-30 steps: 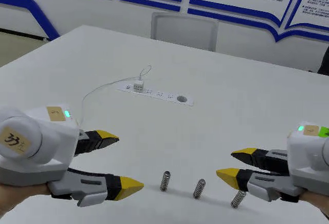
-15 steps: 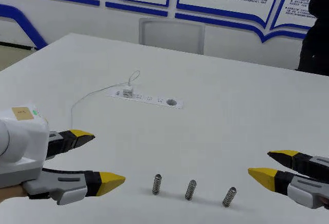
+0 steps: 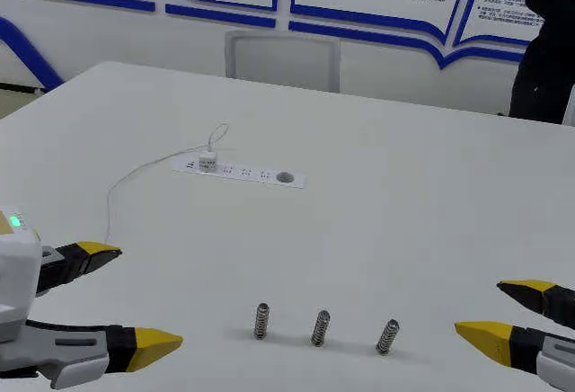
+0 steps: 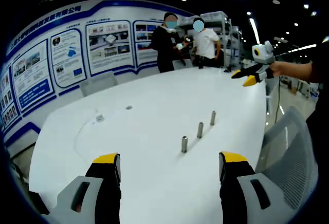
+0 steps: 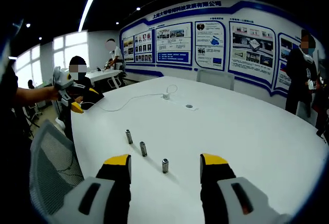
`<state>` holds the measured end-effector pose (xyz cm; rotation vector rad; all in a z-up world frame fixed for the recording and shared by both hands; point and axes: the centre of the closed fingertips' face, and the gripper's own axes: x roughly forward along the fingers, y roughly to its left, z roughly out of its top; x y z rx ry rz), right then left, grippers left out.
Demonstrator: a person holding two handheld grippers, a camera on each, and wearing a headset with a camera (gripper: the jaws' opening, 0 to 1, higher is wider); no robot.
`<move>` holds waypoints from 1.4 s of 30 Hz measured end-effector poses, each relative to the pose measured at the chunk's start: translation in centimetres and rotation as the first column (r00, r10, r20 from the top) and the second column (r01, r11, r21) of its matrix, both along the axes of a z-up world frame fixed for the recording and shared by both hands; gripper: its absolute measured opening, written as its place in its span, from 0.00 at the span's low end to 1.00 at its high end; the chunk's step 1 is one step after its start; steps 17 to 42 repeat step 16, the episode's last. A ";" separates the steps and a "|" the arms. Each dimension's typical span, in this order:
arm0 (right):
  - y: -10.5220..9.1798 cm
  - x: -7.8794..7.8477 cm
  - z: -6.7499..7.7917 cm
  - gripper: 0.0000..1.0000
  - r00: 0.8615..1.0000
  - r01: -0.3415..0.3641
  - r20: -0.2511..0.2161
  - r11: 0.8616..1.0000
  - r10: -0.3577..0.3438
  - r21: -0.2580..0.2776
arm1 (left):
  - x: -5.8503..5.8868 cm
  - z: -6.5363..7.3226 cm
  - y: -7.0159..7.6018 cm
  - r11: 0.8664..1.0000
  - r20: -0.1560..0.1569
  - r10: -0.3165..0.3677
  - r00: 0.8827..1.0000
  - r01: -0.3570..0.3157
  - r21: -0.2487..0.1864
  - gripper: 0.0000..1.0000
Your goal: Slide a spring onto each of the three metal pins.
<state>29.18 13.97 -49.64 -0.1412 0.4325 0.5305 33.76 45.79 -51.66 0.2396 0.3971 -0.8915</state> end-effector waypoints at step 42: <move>-1.2 -3.1 -0.6 0.70 0.998 -0.026 -0.051 0.998 0.024 -0.055 | 0.3 0.2 1.1 1.000 -0.002 0.010 1.000 -0.010 0.029 0.92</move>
